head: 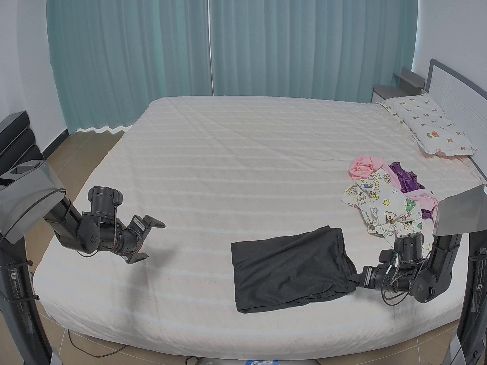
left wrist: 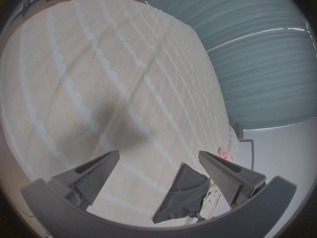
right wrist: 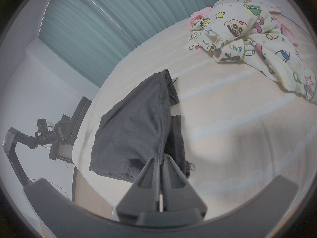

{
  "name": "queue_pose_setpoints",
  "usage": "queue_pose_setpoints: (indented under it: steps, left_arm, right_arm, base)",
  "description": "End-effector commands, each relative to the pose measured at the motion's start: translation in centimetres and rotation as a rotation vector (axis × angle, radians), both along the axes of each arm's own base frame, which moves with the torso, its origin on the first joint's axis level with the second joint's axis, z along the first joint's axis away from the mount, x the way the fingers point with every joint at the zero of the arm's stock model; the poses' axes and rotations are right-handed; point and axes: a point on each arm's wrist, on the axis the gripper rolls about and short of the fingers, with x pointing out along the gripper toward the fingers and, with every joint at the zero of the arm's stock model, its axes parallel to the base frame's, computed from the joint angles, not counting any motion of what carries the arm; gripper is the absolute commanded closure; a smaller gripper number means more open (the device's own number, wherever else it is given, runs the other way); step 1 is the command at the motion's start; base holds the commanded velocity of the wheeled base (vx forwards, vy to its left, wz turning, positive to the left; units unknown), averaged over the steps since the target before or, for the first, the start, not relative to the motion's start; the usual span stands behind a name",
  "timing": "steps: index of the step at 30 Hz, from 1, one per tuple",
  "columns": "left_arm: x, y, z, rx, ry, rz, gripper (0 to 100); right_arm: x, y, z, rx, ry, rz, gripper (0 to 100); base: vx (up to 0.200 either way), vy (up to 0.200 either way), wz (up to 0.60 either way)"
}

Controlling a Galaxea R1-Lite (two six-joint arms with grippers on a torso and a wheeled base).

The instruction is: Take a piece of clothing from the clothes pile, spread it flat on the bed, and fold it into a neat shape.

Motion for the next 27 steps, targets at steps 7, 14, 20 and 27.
queue_pose_setpoints:
  steps: [7,14,20,27]
  left_arm:
    - [0.0,0.0,-0.1,0.0,0.001,0.001,0]
    - [0.0,0.0,-0.1,0.0,0.001,0.001,0]
    - [0.0,0.0,-0.1,0.0,0.001,0.001,0]
    - [0.0,0.0,-0.1,0.0,0.001,0.0,0]
  right_arm:
    - [-1.3,-1.1,-0.1,-0.039,0.016,0.001,100]
    - [-1.8,-2.5,-0.2,-0.038,0.014,0.029,100]
    - [-1.8,-2.3,-0.4,-0.033,0.016,0.04,100]
    - [-1.5,-2.4,0.7,0.0,-0.037,-0.009,0]
  base:
    - [0.0,0.0,0.0]
    - [0.0,0.0,0.0]
    - [0.0,0.0,0.0]
    - [0.0,0.0,0.0]
